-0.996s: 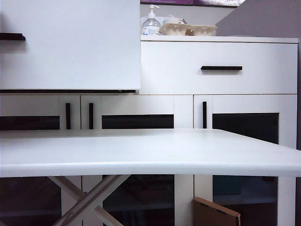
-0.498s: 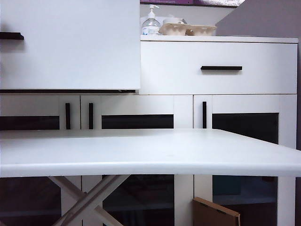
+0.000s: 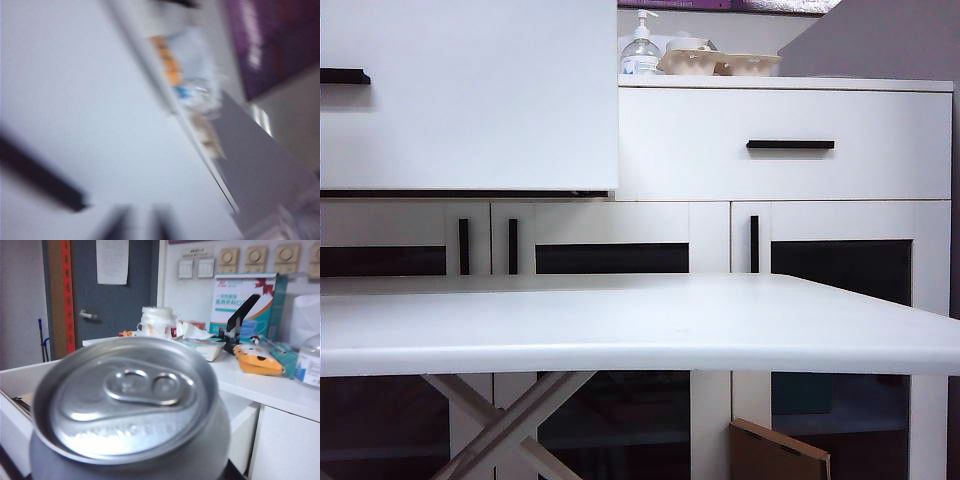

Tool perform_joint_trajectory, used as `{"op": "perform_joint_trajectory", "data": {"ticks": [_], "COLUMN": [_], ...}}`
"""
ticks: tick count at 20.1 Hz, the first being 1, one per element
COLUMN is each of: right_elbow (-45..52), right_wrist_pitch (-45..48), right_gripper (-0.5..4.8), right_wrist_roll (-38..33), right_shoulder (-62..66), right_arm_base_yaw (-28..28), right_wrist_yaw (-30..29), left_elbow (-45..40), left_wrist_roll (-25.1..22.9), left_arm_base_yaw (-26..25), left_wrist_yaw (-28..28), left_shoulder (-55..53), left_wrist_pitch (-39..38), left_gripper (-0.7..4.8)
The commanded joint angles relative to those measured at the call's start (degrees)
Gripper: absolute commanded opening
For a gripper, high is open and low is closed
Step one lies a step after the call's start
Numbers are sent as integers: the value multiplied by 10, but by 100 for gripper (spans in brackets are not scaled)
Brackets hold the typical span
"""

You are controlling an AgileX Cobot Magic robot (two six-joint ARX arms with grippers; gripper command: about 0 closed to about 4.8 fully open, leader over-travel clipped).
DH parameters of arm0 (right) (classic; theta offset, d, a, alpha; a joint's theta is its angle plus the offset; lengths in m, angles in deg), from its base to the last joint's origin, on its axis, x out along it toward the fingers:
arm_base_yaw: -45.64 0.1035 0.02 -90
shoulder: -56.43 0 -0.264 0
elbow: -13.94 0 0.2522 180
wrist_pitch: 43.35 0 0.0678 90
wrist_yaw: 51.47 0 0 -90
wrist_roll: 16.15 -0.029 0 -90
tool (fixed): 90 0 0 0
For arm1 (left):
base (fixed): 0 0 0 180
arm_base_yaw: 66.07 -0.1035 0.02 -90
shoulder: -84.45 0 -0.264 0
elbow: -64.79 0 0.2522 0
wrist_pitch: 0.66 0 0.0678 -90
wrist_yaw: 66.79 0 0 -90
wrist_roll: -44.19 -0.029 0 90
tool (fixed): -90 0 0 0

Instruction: Pick up a can of beer from the white table, open the left drawer, place the beer inside the drawer, and finally close the drawer.

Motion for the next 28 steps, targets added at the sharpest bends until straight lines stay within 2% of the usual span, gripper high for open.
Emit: {"op": "perform_joint_trajectory", "data": {"ticks": [1,4,8,13,19,25,28], "right_elbow": [-46,-112,-195,-293,-380,-390,-390], "right_wrist_pitch": [36,31,31,31,25,-24,-57], "right_gripper": [212,211,210,210,210,210,211], "right_wrist_roll": [-1,-1,0,0,0,13,54], "right_shoulder": [33,91,163,259,354,398,406], "right_arm_base_yaw": [1,13,38,59,59,66,70], "right_wrist_yaw": [-1,-3,-12,-9,-11,-10,-3], "left_elbow": [3,31,99,167,177,177,177], "left_wrist_roll": [-87,-98,-197,-264,-265,-265,-265], "left_arm_base_yaw": [0,0,0,0,0,0,0], "left_wrist_yaw": [-41,-84,-108,-110,-121,-121,-121], "left_shoulder": [41,57,56,55,55,55,55], "left_wrist_pitch": [5,-47,-115,-205,-208,-215,-216], "left_gripper": [6,-6,-6,-6,-6,-6,-6]}}
